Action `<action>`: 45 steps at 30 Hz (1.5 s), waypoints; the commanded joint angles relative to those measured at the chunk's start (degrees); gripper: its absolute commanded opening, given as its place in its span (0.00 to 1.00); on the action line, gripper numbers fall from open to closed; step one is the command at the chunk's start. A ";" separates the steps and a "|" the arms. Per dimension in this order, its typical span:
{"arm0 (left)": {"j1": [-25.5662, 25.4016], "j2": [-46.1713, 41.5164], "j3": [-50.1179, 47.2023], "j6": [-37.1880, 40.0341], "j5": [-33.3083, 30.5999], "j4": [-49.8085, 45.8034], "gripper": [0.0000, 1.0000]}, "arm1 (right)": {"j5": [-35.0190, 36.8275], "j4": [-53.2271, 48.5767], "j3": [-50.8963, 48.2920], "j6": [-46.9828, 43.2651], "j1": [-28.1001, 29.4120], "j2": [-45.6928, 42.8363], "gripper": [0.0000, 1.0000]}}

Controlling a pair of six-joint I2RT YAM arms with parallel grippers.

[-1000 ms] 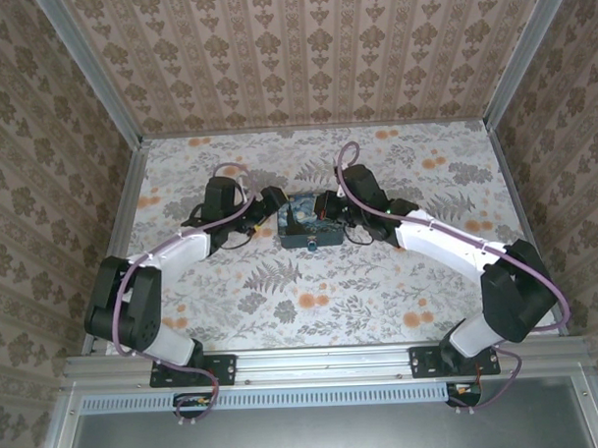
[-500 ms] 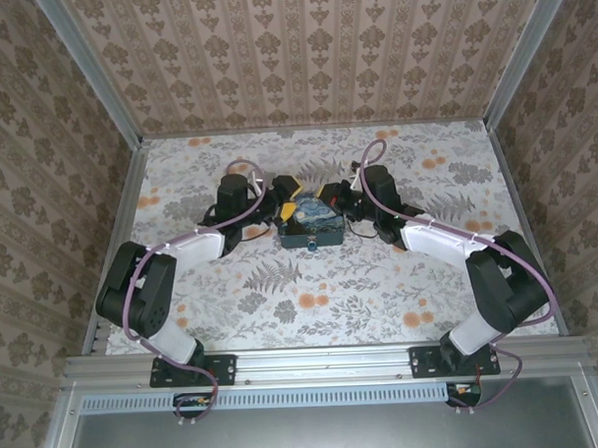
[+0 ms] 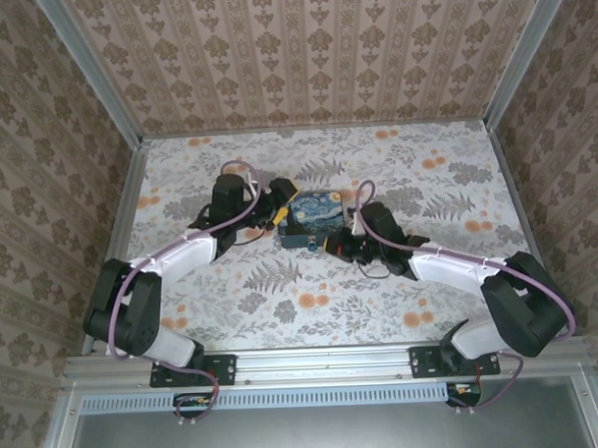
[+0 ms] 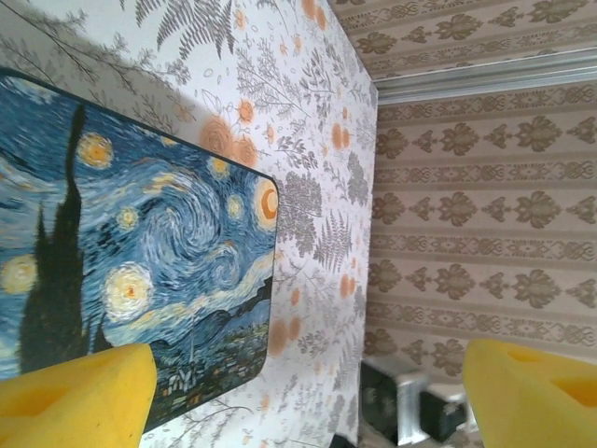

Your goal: Unlock a padlock with a key

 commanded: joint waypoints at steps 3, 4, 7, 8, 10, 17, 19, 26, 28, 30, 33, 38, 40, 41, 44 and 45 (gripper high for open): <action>0.50 -2.42 1.44 7.00 -2.91 -7.22 0.88 | 1.64 -5.97 -2.43 -4.47 2.84 2.54 0.00; 0.53 -2.49 1.42 7.34 -3.03 -7.52 0.88 | 1.80 -6.20 -2.18 -5.16 3.03 3.25 0.01; 0.52 -2.43 0.79 7.89 -3.39 -7.74 0.90 | 2.96 -7.99 -1.20 -6.74 3.20 2.84 0.41; 0.52 -2.42 0.67 8.21 -3.57 -8.10 0.90 | 3.52 -9.34 -0.68 -7.58 3.22 2.19 0.47; 0.67 -2.68 0.41 9.18 -4.14 -8.54 0.91 | 5.77 -12.81 0.41 -9.30 3.23 0.38 0.54; 1.12 -3.19 -0.15 11.06 -4.82 -9.47 0.93 | 10.25 -20.64 2.99 -13.69 4.69 -0.17 0.56; 1.12 -3.30 -0.41 11.38 -4.88 -9.61 0.94 | 11.95 -22.90 3.87 -15.19 5.90 0.50 0.56; 3.91 -3.79 -1.59 12.09 -4.98 -9.95 0.95 | 15.35 -27.05 5.46 -16.91 10.42 3.70 0.54; 4.00 -3.68 -1.77 12.09 -4.90 -9.84 0.95 | 16.12 -26.89 5.73 -16.41 11.39 4.54 0.52; 4.01 -3.66 -1.83 12.06 -4.86 -9.65 0.95 | 16.52 -26.59 5.81 -15.92 11.79 5.14 0.51; 4.03 -3.71 -1.93 12.25 -4.80 -9.61 0.95 | 16.60 -25.80 6.12 -15.58 12.16 5.92 0.47; 4.15 -3.46 -2.01 12.09 -4.59 -9.18 0.95 | 18.13 -25.67 7.44 -15.00 12.18 7.18 0.41; 4.11 -3.48 -2.08 12.09 -4.55 -9.04 0.95 | 19.32 -25.79 8.13 -14.54 12.17 7.47 0.41; 4.11 -3.41 -2.09 12.05 -4.54 -8.92 0.95 | 19.74 -25.79 8.43 -14.28 12.11 7.55 0.40; 4.11 -3.39 -2.28 12.10 -4.45 -8.78 0.95 | 20.38 -26.26 9.87 -13.98 12.19 8.55 0.37; 4.15 -3.31 -2.29 12.02 -4.46 -8.60 0.95 | 20.48 -26.67 10.43 -13.98 12.18 9.14 0.36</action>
